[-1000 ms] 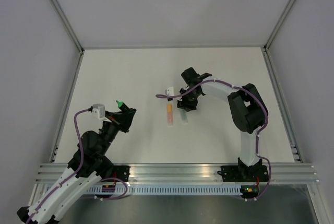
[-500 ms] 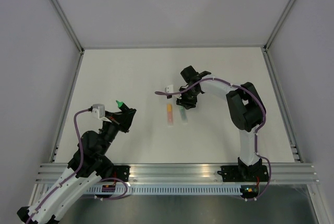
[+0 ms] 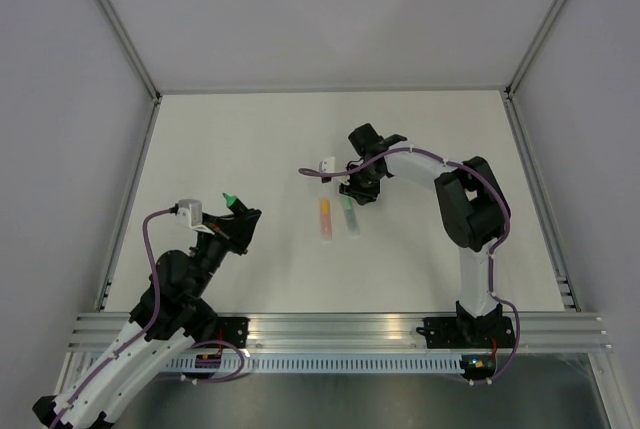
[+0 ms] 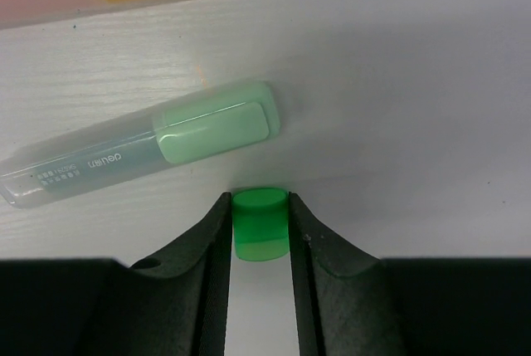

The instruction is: Insert the pens into the pen caps

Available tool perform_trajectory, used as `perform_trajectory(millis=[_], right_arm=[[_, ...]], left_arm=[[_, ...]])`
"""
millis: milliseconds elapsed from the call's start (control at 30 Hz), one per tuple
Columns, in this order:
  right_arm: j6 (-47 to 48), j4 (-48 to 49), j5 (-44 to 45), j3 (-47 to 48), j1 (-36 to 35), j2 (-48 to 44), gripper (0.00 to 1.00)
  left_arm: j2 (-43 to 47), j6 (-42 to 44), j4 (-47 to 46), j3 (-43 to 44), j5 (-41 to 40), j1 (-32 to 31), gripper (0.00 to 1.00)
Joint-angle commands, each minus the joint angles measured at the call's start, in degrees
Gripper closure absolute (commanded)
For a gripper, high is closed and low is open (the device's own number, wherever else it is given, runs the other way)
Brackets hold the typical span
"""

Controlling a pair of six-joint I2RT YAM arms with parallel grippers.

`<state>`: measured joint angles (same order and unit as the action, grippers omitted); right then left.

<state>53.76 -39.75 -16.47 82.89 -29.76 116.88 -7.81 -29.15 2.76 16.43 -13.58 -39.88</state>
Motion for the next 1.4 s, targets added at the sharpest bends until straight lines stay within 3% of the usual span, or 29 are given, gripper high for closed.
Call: perform_trajectory(millis=[0,67,100,200,467,867,1367], right_arm=[[-1.64,0.55,3.11,-0.36,0.67,3.97,0.78],[-1.90,0.28,2.76,-0.54,0.67,4.23,0.68],[-2.08,0.37,2.41,-0.71,0.67,4.06,0.58],[-2.08,0.02,2.75,-1.15,0.75,3.71,0.54],[-1.81,-2.09,3.20,-0.72,1.28,2.92,0.54],[2.14,-3.41,0.21,-3.26,2.51,0.54,0.44],[1.44,-2.09,0.12,-1.42,2.51,3.88,0.47]], left_arm=[[0.34,-1.53,-0.83,-0.25,-1.27,-0.02,0.98],[-0.09,-1.61,-1.09,-0.34,-1.09,-0.03,0.98],[-0.18,-1.62,-1.18,-0.34,-0.92,-0.02,0.98],[-0.54,-1.79,-1.36,-0.34,-0.65,-0.02,0.98],[-0.45,-1.88,-1.36,-0.34,-0.13,-0.11,0.98],[-0.80,-2.14,-1.53,-0.43,0.05,-0.02,0.98],[-1.06,-2.14,-1.71,-0.43,0.22,-0.02,0.98]])
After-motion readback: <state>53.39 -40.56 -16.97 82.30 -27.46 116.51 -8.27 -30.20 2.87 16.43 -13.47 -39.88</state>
